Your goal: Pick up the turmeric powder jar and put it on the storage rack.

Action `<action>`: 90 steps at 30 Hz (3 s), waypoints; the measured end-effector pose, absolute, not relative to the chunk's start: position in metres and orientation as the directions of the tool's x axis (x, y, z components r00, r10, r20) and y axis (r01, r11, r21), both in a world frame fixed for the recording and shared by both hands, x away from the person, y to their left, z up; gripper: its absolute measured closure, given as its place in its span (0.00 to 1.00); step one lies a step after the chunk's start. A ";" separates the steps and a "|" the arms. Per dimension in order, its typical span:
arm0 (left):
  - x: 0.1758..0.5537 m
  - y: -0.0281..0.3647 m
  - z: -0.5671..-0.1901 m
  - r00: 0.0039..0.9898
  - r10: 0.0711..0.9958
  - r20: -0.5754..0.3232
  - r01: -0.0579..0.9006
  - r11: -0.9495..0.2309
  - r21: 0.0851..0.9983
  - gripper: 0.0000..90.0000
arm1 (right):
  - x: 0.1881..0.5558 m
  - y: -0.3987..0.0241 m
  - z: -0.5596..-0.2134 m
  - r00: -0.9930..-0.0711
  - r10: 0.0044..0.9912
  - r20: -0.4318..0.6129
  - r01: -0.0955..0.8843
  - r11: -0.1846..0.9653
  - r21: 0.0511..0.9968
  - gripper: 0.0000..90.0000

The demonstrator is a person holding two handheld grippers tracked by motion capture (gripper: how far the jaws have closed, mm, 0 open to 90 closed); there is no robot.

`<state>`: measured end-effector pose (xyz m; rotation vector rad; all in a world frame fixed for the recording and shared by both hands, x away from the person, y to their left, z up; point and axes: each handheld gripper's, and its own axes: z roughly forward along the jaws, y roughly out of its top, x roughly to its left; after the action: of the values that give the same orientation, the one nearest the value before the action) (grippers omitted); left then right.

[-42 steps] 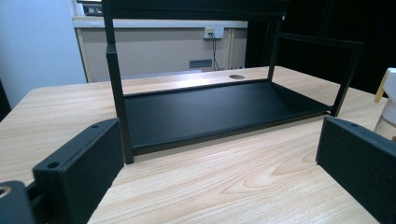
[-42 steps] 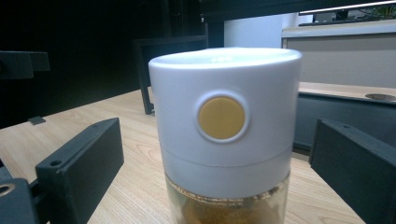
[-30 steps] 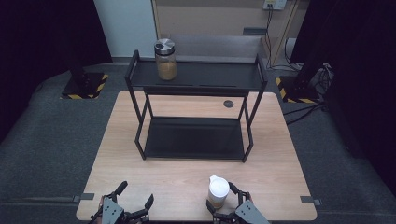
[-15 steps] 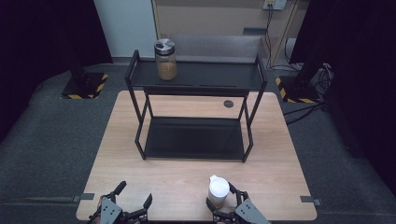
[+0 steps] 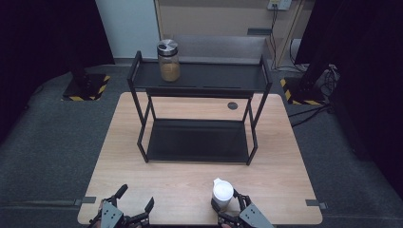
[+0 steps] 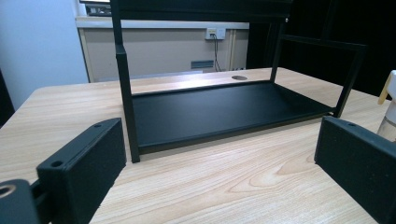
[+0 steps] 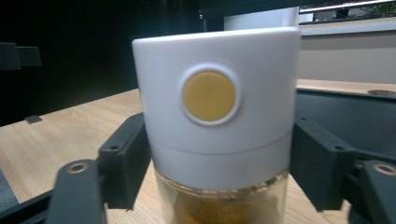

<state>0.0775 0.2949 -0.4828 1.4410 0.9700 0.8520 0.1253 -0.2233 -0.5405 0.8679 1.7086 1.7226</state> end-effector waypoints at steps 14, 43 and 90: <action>0.076 0.294 -0.481 0.401 0.916 -0.026 0.094 -0.013 0.995 0.01 | 0.121 -0.223 -0.538 -0.631 0.774 0.052 0.055 -0.023 0.998 0.33; 0.066 0.293 -0.475 0.422 0.906 -0.021 0.103 -0.025 0.994 0.01 | 0.149 -0.242 -0.413 -0.655 0.754 0.056 -0.004 -0.077 0.997 0.33; 0.062 0.288 -0.467 0.445 0.894 -0.047 0.108 -0.002 0.994 0.02 | 0.211 -0.216 -0.270 -0.650 0.760 -0.025 -0.048 -0.008 0.999 0.33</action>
<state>0.0616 0.2884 -0.4672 1.4528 0.9426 0.7921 0.2111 -0.2163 -0.2700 0.7429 1.6705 1.7219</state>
